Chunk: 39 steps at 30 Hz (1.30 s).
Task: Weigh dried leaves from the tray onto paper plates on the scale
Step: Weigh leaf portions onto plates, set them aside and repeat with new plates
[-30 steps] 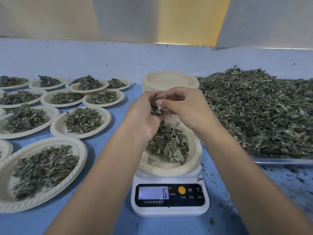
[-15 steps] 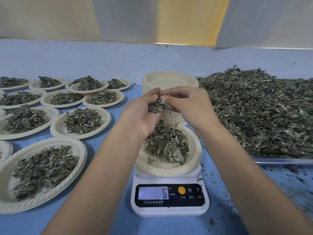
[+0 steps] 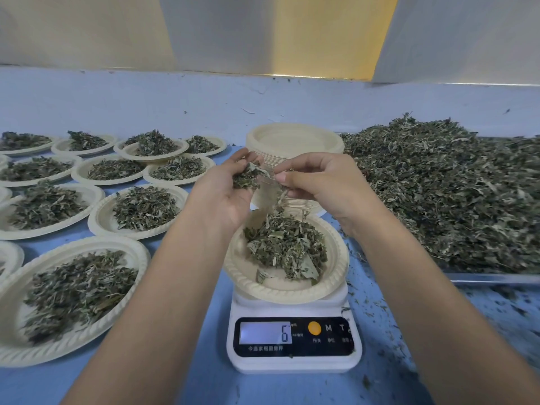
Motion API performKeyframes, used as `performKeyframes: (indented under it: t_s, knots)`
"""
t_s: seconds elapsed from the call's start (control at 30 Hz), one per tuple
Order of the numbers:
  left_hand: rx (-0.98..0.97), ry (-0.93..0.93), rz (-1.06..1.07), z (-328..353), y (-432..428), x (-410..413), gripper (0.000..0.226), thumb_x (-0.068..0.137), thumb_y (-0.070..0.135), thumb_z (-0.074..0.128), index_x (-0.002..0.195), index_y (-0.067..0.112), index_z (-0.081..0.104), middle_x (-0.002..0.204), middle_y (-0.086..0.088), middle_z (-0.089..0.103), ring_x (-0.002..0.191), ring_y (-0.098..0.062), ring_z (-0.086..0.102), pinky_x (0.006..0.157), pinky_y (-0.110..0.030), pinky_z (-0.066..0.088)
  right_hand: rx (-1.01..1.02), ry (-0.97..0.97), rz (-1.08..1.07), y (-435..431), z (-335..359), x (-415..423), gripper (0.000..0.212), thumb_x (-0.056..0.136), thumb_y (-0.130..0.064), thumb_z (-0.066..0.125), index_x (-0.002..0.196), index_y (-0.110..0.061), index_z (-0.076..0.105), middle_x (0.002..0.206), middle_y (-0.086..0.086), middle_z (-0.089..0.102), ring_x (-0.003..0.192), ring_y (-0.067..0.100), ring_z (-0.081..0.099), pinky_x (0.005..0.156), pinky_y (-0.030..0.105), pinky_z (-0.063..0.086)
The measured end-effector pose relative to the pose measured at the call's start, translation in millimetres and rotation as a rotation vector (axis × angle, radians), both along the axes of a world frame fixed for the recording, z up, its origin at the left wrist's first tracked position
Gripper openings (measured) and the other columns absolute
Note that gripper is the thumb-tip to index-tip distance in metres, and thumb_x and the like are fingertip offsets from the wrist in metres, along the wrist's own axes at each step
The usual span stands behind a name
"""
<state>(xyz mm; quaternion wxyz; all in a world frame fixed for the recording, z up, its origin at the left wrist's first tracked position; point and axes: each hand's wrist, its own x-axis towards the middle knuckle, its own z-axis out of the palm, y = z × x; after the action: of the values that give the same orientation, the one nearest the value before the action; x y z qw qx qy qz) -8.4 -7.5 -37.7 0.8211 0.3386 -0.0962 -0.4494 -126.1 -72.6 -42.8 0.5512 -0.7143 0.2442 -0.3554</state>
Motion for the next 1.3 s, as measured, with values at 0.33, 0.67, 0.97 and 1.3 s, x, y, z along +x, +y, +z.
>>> performKeyframes:
  t_s: [0.33,0.67,0.97,1.3]
  knots:
    - [0.035,0.017,-0.007,-4.7,-2.9,1.1,0.028,0.098,-0.006,0.030,0.101,0.005,0.056,0.080,-0.009,0.056,0.072,-0.018,0.056,0.056,-0.025,0.049,-0.105,0.282,0.158,2.2,-1.9,-2.9,0.006,0.079,-0.007,0.071,0.078,-0.013,0.072,0.070,-0.005,0.070,0.068,-0.001,0.061,0.066,0.007,0.046]
    - [0.029,0.003,-0.036,-4.0,-2.6,0.5,0.027,0.098,-0.005,0.032,0.084,0.002,0.053,0.080,-0.009,0.056,0.073,-0.018,0.057,0.061,-0.025,0.050,-0.124,0.149,0.010,-0.7,-2.3,-1.9,0.013,0.083,-0.008,0.067,0.076,-0.018,0.071,0.062,-0.017,0.067,0.054,-0.011,0.055,0.051,0.002,0.037]
    - [0.086,-0.180,-0.134,-2.6,-3.2,-14.9,0.026,0.096,-0.005,0.033,0.089,0.007,0.055,0.082,-0.014,0.061,0.071,-0.023,0.059,0.060,-0.028,0.049,-0.020,-0.037,-0.026,0.4,-6.5,7.1,0.015,0.080,-0.013,0.074,0.094,-0.015,0.069,0.084,0.005,0.069,0.069,0.008,0.063,0.064,0.017,0.053]
    - [0.045,-0.140,-0.209,1.3,1.7,-19.0,0.038,0.093,-0.008,0.028,0.122,-0.005,0.054,0.114,-0.024,0.058,0.091,-0.031,0.060,0.071,-0.034,0.052,-0.019,-0.059,-0.077,-1.1,-7.6,6.3,0.015,0.077,0.002,0.072,0.080,-0.012,0.068,0.070,0.003,0.065,0.057,0.004,0.059,0.056,0.014,0.049]
